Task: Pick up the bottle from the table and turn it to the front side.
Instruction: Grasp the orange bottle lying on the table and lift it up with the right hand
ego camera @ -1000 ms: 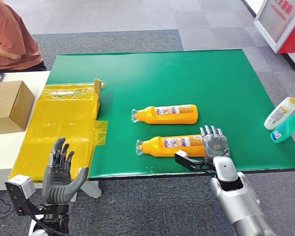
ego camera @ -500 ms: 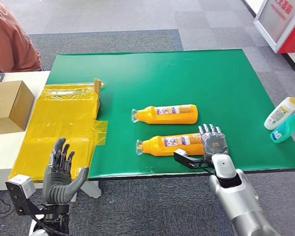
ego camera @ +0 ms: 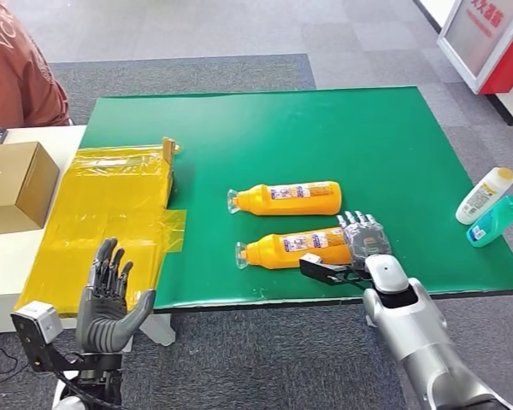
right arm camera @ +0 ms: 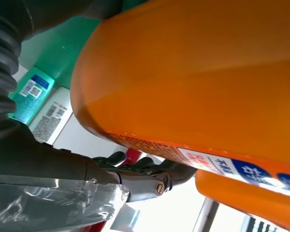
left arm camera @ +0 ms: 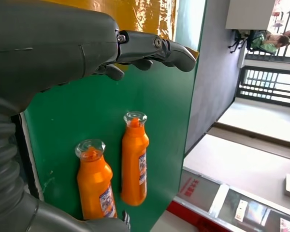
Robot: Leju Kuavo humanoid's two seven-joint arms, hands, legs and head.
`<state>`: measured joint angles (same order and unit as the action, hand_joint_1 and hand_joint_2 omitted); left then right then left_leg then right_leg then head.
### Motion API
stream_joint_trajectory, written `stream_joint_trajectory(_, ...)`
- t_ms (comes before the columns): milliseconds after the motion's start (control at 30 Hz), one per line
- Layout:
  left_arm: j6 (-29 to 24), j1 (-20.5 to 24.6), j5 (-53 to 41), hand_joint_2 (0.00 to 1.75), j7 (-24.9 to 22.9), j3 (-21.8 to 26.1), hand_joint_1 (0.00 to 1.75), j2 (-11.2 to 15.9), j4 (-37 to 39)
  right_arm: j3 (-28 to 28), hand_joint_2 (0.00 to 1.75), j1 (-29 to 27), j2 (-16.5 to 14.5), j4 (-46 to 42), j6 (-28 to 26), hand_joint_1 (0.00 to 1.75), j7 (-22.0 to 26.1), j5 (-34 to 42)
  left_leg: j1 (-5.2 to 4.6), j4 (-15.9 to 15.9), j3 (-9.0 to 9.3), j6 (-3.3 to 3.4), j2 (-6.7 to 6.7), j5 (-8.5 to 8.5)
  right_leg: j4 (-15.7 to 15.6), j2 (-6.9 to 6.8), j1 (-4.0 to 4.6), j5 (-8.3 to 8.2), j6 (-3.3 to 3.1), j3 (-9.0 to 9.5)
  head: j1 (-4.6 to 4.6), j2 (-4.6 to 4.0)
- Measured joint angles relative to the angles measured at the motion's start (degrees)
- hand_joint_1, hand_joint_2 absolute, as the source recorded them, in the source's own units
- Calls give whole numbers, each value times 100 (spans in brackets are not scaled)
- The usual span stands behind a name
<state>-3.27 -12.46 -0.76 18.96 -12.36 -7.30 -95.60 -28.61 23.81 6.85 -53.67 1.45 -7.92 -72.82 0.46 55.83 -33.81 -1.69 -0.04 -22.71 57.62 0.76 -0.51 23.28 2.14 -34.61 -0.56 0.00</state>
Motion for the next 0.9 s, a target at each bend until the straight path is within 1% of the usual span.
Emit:
stream_joint_trajectory(267, 3, 42, 81, 175, 39, -12, 0, 10, 27, -325, 175, 394, 80, 595, 109, 1, 364, 175, 2, 0, 52, 0, 27, -2, -3, 30, 1, -11, -3, 41, 2, 0)
stream_joint_trajectory(400, -4, 42, 97, 175, 79, -14, 0, 18, 28, -488, 175, 512, 117, 757, 115, 173, 482, 176, 4, 0, 60, -8, 27, 7, -3, 32, 3, -20, -6, 48, 2, 0)
stream_joint_trajectory(667, -25, 38, 127, 175, 113, -14, 0, 31, 31, -668, 175, 543, 164, 916, -63, 175, 554, 256, 6, 0, 64, -7, 31, 13, -4, 42, 4, -33, -3, 54, -1, 0)
stream_joint_trajectory(900, -27, 39, 127, 175, 113, -14, 0, 45, 31, -742, 175, 627, 182, 991, -80, 175, 563, 266, 7, 0, 66, -9, 40, 13, -3, 53, 5, -35, -5, 50, 2, 0)
